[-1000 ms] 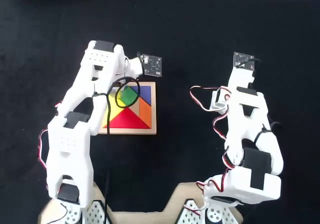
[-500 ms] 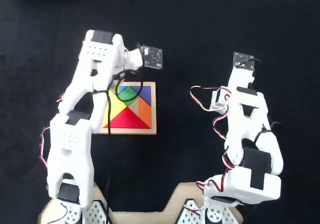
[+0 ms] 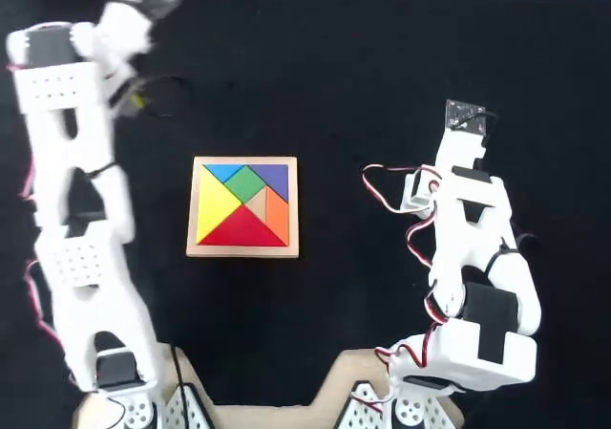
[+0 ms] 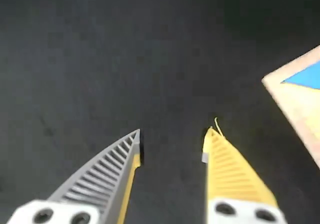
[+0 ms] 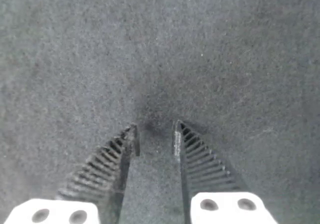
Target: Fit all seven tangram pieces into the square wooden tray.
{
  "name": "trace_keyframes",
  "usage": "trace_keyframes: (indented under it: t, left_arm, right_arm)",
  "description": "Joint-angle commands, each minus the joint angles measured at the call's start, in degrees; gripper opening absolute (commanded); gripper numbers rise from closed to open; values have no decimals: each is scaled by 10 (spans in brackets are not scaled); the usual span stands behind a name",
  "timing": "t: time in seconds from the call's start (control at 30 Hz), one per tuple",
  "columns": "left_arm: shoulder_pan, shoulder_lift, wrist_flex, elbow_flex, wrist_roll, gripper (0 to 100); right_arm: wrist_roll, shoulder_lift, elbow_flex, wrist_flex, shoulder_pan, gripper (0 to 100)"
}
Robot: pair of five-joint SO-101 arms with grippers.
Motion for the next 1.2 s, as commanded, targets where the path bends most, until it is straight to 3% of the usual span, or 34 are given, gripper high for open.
trace_keyframes:
  t: [0.0,0.07,0.23,0.37,0.47,0.67,0.8,0.9,0.97,1.07,1.17]
  left_arm:
    - [-85,-33,5,50,2,125]
    - [-144,-74,5,68,-27,34]
    - [-254,-155,1,187,-97,57]
    - [-271,-176,-42,284,-107,56]
    - [-235,-246,0,334,-79,27]
    - [-96,-560,-44,465,39,33]
    - [-35,-727,-228,642,137,60]
    - [-40,-741,-393,778,244,144]
    - [-55,-716,-447,821,335,183]
    - [-74,-663,-447,822,455,188]
    - [-81,-632,-412,814,422,188]
  right_arm:
    - [0,-2,-27,4,-9,124]
    - [0,-2,-26,4,-8,124]
    - [0,-2,-27,2,-9,124]
    - [0,-2,-27,4,-10,124]
    - [0,-2,-27,4,-9,124]
    - [0,-2,-26,5,-8,124]
    - [0,-2,-26,5,-6,124]
    - [0,-2,-26,5,-6,124]
    - [0,-3,-26,5,-5,124]
    - [0,-5,-26,5,-5,124]
    - [0,-7,-26,5,-5,124]
